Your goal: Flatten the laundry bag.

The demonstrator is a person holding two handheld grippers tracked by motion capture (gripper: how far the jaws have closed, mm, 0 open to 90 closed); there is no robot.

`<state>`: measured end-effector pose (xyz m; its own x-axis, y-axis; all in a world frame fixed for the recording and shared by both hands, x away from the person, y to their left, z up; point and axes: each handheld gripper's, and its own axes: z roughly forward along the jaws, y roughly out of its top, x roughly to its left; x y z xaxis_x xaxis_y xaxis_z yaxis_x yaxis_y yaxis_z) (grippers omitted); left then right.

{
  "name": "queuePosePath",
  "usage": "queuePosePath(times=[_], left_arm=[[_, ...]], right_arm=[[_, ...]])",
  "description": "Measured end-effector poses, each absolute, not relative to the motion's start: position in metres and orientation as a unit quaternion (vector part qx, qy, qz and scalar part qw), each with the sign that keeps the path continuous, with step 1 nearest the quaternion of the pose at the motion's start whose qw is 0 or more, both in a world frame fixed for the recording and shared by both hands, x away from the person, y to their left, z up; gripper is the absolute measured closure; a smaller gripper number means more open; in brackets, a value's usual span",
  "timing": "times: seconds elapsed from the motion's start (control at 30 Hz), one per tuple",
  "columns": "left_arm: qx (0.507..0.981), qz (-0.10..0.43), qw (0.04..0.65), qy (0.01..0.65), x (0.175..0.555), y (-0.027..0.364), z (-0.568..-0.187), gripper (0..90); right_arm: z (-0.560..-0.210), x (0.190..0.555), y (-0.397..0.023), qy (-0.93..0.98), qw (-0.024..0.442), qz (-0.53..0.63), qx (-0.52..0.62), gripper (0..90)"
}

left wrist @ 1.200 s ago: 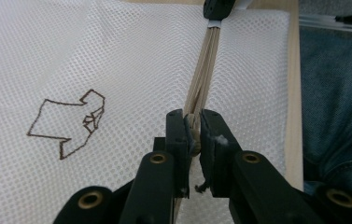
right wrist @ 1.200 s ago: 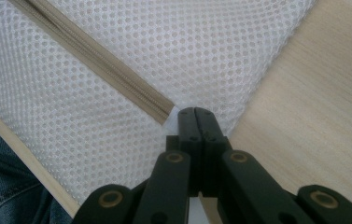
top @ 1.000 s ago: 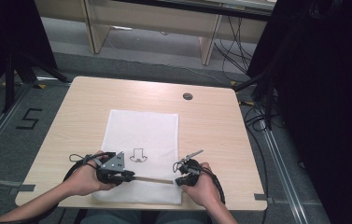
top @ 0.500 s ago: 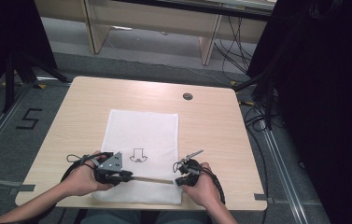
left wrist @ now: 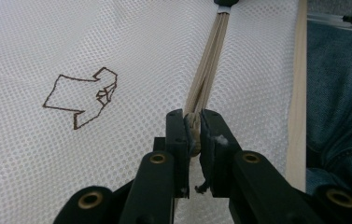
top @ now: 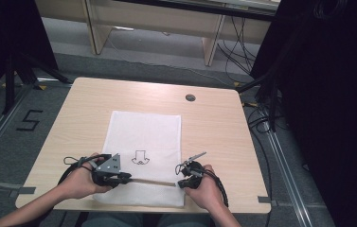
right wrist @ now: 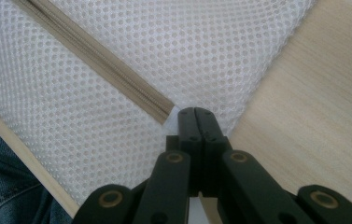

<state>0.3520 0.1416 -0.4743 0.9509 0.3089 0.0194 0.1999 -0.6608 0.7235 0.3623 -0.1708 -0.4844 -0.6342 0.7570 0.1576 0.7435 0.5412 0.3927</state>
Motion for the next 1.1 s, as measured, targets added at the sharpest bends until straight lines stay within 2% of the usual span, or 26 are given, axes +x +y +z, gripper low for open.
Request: queuePosePath(times=[1.1], left_arm=[[0.905,0.076,0.386,0.161,0.348,0.160,-0.475,81.8]], right_arm=[[-0.484,0.362,-0.171,0.878,0.017,0.216,0.427,90.0]])
